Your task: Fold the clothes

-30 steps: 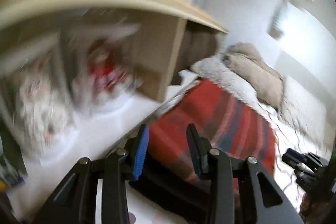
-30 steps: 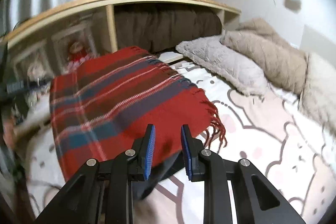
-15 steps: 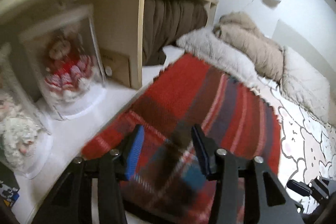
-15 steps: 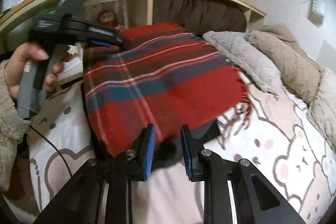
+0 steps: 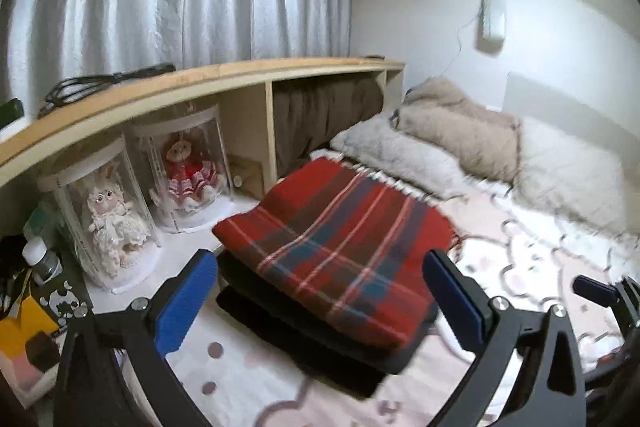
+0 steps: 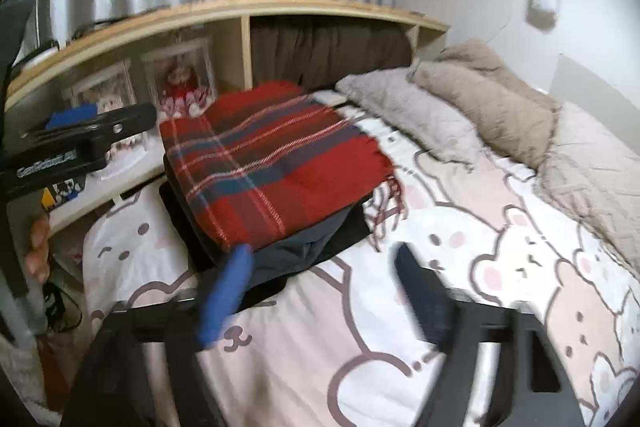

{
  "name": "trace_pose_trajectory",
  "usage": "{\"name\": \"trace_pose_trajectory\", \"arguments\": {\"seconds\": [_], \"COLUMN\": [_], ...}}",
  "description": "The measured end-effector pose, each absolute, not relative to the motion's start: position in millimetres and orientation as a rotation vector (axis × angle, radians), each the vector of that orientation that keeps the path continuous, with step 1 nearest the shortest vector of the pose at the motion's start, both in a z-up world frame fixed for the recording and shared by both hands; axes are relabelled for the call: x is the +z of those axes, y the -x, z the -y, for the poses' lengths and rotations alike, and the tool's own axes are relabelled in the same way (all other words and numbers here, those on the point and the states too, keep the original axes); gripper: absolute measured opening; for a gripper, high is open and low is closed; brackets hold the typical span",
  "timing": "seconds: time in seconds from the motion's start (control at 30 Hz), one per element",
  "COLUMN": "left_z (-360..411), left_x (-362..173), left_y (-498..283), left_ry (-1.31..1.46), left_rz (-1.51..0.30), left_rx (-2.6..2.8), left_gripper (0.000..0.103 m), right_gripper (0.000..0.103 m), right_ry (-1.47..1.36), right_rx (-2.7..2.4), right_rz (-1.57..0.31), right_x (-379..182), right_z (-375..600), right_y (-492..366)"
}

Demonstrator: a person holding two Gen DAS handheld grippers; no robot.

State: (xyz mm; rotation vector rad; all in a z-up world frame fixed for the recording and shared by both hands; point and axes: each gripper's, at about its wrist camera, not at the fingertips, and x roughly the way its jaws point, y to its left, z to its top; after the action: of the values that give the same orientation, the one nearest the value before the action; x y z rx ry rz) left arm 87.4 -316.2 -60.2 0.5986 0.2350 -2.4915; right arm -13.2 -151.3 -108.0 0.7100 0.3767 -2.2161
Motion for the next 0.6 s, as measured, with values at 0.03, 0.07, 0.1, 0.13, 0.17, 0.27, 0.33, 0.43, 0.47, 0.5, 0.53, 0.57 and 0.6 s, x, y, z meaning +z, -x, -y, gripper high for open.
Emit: {"name": "trace_pose_trajectory", "arguments": {"seconds": [0.03,0.07,0.1,0.13,0.17,0.27,0.33,0.43,0.47,0.5,0.53,0.57,0.6], "left_z": [310.1,304.3,298.2,288.9,279.7,255.0,241.8,221.5,215.8,208.3,199.4,190.8,184.7], "left_x": [-51.6,-45.0,-38.5,-32.5,-26.4,-12.2,-5.3,1.9,2.8,3.8,3.8,3.7,2.8], "left_y": [-92.2,-96.3,-100.4,-105.3,-110.2,-121.5,-128.5,-136.9,-139.4,-141.8,-144.1,-146.3,-147.6], "left_ry": [-0.58,-0.564,-0.548,-0.535,-0.523,-0.532,-0.565,-0.595,-0.595,-0.591,-0.59,-0.589,-0.597], "left_rz": [-0.256,-0.266,-0.271,-0.231,-0.192,-0.113,-0.109,-0.126,-0.115,-0.097,-0.081,-0.066,-0.061], "left_rx": [-2.52,-2.541,-2.56,-2.553,-2.546,-2.522,-2.521,-2.541,-2.539,-2.535,-2.532,-2.529,-2.535], "left_gripper": [0.103,0.103,0.103,0.103,0.103,0.103,0.103,0.103,0.103,0.103,0.103,0.103,0.103], "right_gripper": [0.103,0.103,0.103,0.103,0.103,0.103,0.103,0.103,0.103,0.103,0.103,0.103,0.103], "right_ry": [-0.692,-0.671,-0.65,-0.639,-0.63,-0.625,-0.619,-0.608,-0.606,-0.605,-0.605,-0.607,-0.609], "right_rx": [-2.234,-2.25,-2.262,-2.278,-2.299,-2.33,-2.347,-2.372,-2.38,-2.386,-2.391,-2.391,-2.39], "right_rz": [-0.37,-0.372,-0.387,-0.402,-0.417,-0.403,-0.381,-0.41,-0.425,-0.442,-0.456,-0.461,-0.458], "right_x": [-102.1,-96.4,-92.0,-89.3,-86.2,-76.4,-70.6,-66.1,-65.9,-65.5,-65.0,-64.2,-62.9], "right_z": [142.8,133.9,125.6,119.1,112.9,91.7,77.7,60.9,56.5,50.8,45.1,38.8,31.5], "right_y": [9.2,5.1,1.6,-0.4,-2.1,-8.1,-14.5,-26.7,-30.4,-34.5,-38.5,-42.4,-46.1]}}
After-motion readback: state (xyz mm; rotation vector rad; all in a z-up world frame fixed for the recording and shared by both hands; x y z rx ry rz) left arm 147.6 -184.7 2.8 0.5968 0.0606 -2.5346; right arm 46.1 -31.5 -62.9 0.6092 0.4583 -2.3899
